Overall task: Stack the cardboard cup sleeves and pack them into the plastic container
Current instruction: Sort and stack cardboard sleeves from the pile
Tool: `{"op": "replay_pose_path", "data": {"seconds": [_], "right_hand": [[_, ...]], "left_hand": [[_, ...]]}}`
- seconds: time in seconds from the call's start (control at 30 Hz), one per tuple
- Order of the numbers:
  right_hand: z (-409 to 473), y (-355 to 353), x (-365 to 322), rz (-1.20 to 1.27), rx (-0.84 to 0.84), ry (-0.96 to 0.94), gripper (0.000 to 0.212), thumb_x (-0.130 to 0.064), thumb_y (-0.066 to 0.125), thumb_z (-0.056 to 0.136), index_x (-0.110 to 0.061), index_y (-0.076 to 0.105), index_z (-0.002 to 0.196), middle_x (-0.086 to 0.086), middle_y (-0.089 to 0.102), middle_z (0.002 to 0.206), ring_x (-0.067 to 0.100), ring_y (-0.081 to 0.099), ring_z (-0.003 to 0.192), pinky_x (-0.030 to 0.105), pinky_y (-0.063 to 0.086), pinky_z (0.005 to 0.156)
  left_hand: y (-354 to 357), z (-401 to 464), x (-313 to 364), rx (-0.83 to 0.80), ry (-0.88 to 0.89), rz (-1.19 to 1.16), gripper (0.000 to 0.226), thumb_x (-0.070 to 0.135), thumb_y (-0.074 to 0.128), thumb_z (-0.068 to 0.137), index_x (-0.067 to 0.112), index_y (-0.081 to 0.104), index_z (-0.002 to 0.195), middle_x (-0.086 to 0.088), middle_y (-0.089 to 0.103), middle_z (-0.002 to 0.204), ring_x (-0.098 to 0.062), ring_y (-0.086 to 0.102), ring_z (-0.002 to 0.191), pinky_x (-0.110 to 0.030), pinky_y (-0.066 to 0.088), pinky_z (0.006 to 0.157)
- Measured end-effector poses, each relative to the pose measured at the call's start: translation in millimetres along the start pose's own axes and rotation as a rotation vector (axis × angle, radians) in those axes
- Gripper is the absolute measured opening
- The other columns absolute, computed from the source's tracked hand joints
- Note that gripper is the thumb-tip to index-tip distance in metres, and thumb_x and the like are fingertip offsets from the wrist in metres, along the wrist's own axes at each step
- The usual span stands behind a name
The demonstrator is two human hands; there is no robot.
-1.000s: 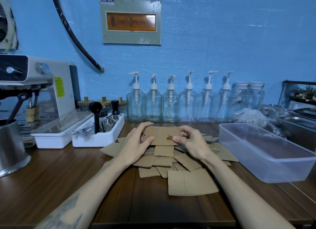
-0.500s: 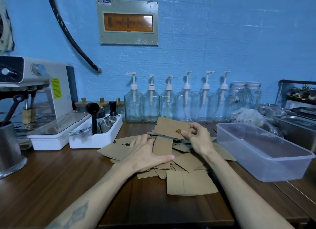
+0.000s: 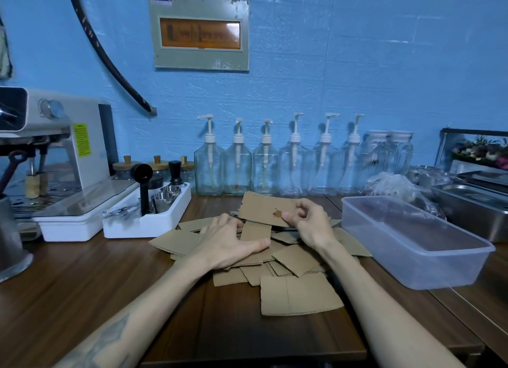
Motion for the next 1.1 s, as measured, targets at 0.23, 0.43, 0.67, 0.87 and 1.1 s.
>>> {"op": "replay_pose_path", "data": {"seconds": [0.23,0.43,0.67,0.87,1.1], "right_hand": [[3.5,-5.8,2.4,0.023,0.039,0.005,0.013,-0.022,0.071,0.089,-0.011,0.065,0.091,0.008,0.057,0.07,0.016,0.05,0.065,0.031,0.047,0.074],[5.4,-6.2,5.0,0.025,0.048,0.027,0.023,-0.023,0.071,0.089,-0.002,0.062,0.095,0.007,0.055,0.07,0.016,0.047,0.065,0.029,0.043,0.07],[3.9,-10.4,0.8,0.084,0.062,0.023,0.012,-0.019,0.071,0.089,-0.01,0.063,0.089,0.006,0.055,0.068,0.017,0.048,0.066,0.031,0.043,0.07],[2.5,-9.7,-1.4,0.19,0.065,0.023,0.007,-0.016,0.071,0.089,-0.014,0.064,0.092,-0.001,0.07,0.075,0.011,0.061,0.07,0.022,0.048,0.076],[4.8,-19.3,3.0,0.237,0.129,0.027,0.015,-0.018,0.071,0.089,-0.005,0.062,0.09,-0.004,0.066,0.067,0.013,0.063,0.071,0.028,0.048,0.081]], "left_hand": [[3.2,9.9,26.4,-0.019,-0.121,0.185,0.123,0.096,0.036,0.058,0.011,0.037,0.147,-0.008,0.039,0.144,-0.029,0.032,0.134,-0.043,0.03,0.107],[-4.4,12.2,22.1,-0.029,-0.101,0.106,0.099,0.084,0.057,0.064,0.02,0.05,0.14,-0.004,0.045,0.139,-0.027,0.039,0.129,-0.041,0.035,0.104],[-14.5,5.0,15.5,-0.083,-0.008,-0.047,0.078,0.066,0.074,0.068,0.029,0.051,0.134,0.001,0.046,0.126,-0.022,0.039,0.124,-0.037,0.033,0.1],[-31.7,-4.6,5.6,-0.061,0.178,-0.37,0.065,0.036,0.088,0.069,0.031,0.055,0.124,0.01,0.057,0.117,-0.014,0.052,0.111,-0.031,0.04,0.095],[-43.0,-4.8,-11.0,0.049,0.182,-0.881,0.054,0.007,0.085,0.073,0.026,0.063,0.119,-0.008,0.057,0.079,-0.022,0.041,0.067,-0.022,0.038,0.062]]}}
Point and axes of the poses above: each hand's wrist, its own z-axis towards the middle knuckle, its own y-axis out of the palm, x = y × z, the point moved 8 cm from there along z, towards the middle knuckle
